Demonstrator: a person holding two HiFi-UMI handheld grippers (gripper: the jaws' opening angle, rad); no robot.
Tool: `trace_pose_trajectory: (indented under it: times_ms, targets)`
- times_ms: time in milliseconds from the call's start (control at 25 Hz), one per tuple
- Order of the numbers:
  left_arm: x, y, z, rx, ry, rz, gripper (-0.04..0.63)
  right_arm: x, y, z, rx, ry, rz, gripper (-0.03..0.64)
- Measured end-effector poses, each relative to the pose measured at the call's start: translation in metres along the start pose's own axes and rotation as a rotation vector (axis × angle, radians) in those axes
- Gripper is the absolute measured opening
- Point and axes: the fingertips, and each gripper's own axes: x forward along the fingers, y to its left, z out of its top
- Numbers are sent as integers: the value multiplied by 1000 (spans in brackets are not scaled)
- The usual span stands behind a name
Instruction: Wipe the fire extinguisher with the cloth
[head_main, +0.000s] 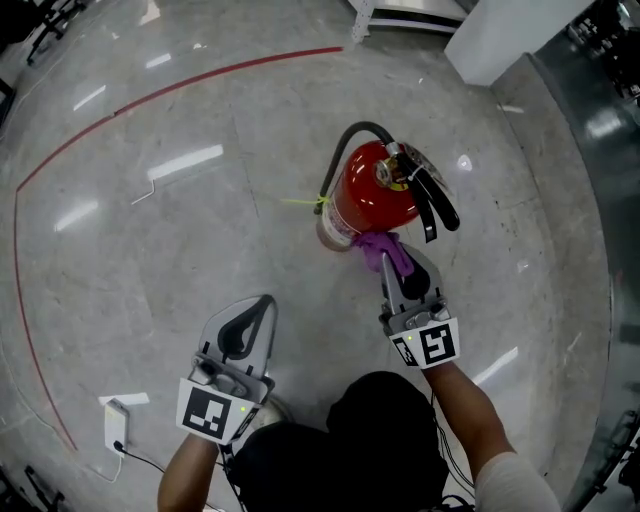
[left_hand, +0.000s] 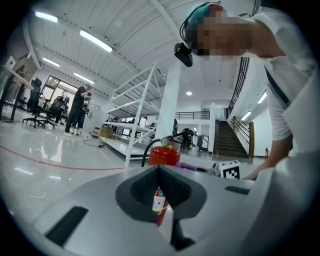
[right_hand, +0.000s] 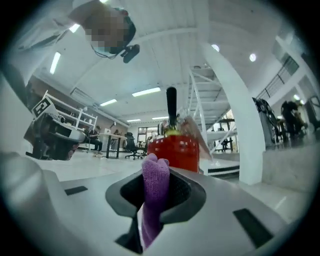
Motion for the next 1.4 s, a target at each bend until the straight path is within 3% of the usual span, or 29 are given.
trace_pose_trajectory:
  times_ms: [120,320,440,720,920,1120,1400]
  targets:
    - [1,1,1,5,-8,-12,3,-1,-4,39,-39,-57,-8,67]
    - [2,5,-4,-11,10,-13,3,-28,-17,70,-131,-46,-160,67]
    - [0,7,-2,-13,2,-9,3,-34,-18,72,-171,-27,-203,67]
    - [12,7,6,-21,3,31,3,4,2,52,-182,-5,-165,67]
    - [22,6,9,-22,-13,33,3,7,3,54,-194,6,-219,67]
    - [20,7,8,-32,-10,26,3,14,9,45,-288,29,-213,67]
    - [16,12,2,-49,-4,36,3,36,31,35,-384,-33,-163,67]
